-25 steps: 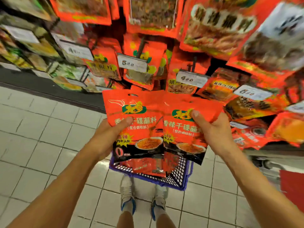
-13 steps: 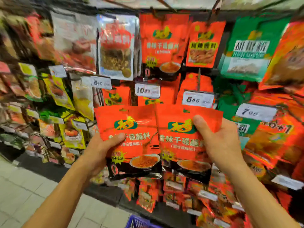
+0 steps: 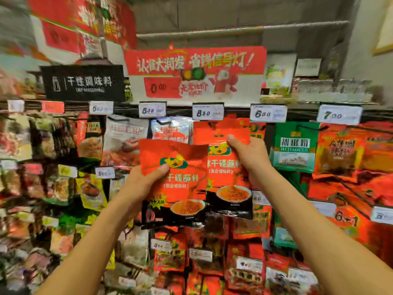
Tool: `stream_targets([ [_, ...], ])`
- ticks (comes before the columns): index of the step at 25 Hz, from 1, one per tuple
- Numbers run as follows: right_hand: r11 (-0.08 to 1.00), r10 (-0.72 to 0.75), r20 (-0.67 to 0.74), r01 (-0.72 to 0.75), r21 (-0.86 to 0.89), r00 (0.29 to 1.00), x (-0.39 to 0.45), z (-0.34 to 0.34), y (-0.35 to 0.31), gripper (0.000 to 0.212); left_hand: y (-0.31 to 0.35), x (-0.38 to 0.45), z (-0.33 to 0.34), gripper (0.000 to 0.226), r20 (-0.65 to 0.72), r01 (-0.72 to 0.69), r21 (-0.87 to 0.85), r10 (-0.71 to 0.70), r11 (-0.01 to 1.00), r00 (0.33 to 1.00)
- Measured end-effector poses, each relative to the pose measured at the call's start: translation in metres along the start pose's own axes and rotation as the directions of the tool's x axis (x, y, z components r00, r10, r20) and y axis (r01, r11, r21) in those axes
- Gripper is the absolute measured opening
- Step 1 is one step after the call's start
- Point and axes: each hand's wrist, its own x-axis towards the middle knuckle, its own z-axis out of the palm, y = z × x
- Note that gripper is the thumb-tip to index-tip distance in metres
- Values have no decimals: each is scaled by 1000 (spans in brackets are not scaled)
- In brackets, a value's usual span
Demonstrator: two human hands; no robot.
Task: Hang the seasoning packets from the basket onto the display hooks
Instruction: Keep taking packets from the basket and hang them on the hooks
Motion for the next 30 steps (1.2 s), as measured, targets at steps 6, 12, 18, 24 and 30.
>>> stream_targets([
  [6,996,85,-67,-84,26,994,35,41,-7,12,10,39,3,12,50,-12,14,11,1000,999],
  [12,995,60,-200,-75,-72,978,44,50,-7,14,7,51,4,20,159,-6,33,1,999,987],
  [18,994,101,-239,-108,-14,966,50,52,-9,14,7,57,4,27,167,34,24,-38,999,985],
  [24,990,48,-315,-87,-110,948,47,49,-12,20,9,59,13,28,169,22,11,-24,1000,985],
  [30,951,-61,-263,-24,-310,963,49,49,-9,35,7,63,23,28,160,42,13,-44,999,986],
])
